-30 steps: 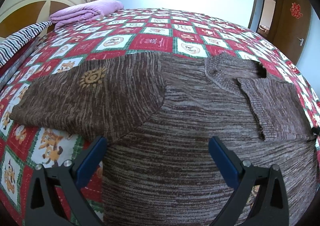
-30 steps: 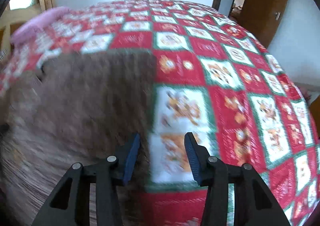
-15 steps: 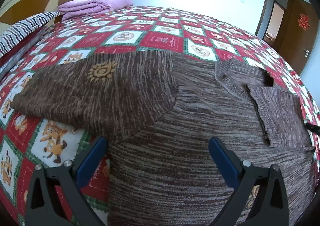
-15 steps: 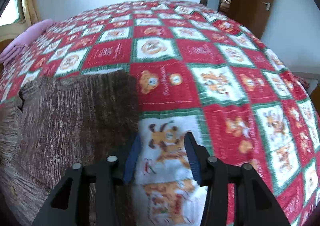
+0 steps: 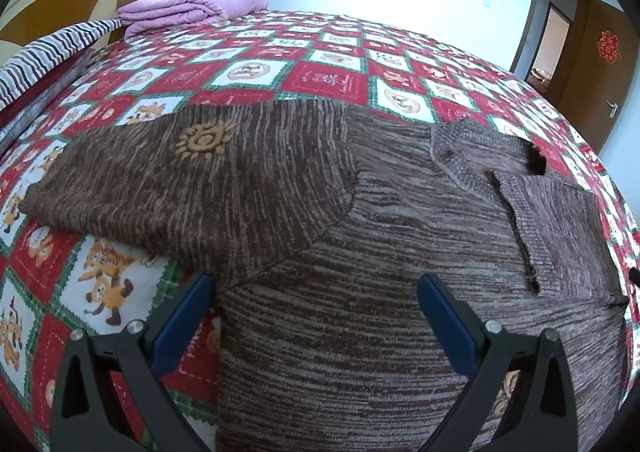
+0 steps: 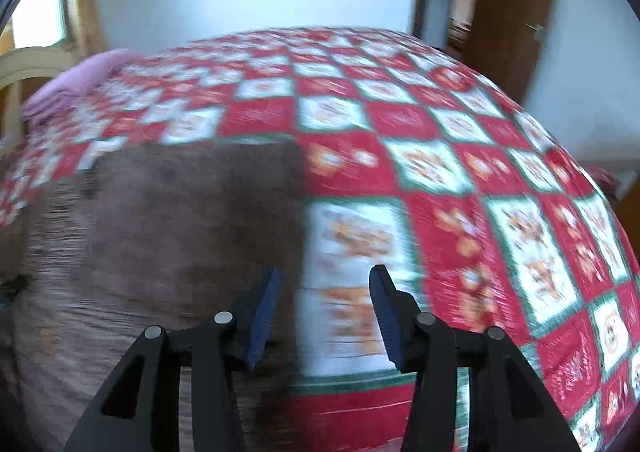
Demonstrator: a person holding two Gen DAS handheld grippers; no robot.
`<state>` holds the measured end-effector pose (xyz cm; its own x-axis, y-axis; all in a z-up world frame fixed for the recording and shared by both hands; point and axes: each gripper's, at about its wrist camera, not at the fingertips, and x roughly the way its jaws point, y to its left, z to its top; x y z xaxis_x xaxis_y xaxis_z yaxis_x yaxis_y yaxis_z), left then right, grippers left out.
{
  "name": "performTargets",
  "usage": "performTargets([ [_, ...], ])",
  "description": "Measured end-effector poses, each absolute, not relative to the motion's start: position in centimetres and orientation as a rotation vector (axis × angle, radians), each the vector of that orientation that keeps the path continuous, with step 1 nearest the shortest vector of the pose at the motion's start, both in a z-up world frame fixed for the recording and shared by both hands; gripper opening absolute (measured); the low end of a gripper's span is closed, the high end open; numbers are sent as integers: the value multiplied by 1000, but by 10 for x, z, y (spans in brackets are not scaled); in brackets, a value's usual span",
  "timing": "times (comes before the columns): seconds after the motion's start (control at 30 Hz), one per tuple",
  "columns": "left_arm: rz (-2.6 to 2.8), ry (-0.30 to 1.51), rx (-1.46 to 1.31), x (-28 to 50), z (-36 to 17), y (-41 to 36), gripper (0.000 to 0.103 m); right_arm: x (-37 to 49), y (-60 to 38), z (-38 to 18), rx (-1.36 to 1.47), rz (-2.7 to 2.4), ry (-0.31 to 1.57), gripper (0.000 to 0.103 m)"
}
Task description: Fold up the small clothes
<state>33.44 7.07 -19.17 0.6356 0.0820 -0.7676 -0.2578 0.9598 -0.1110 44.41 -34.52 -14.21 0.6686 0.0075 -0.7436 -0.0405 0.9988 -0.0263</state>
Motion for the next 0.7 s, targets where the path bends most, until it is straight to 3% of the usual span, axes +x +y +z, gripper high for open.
performTargets([
  [0.13, 188, 861, -224, 334, -191, 71, 103, 443, -293, -139, -67, 152, 851, 48],
  [0.23, 166, 842, -271, 328, -189, 80, 103, 459, -278, -172, -49, 147, 932, 49],
  [0.4, 183, 813, -389, 309, -186, 106, 103, 446, -272, -188, -106, 113, 811, 51],
  [0.7, 277, 839, -402, 293, -187, 149, 103, 449, -281, -190, -50, 139, 805, 53],
])
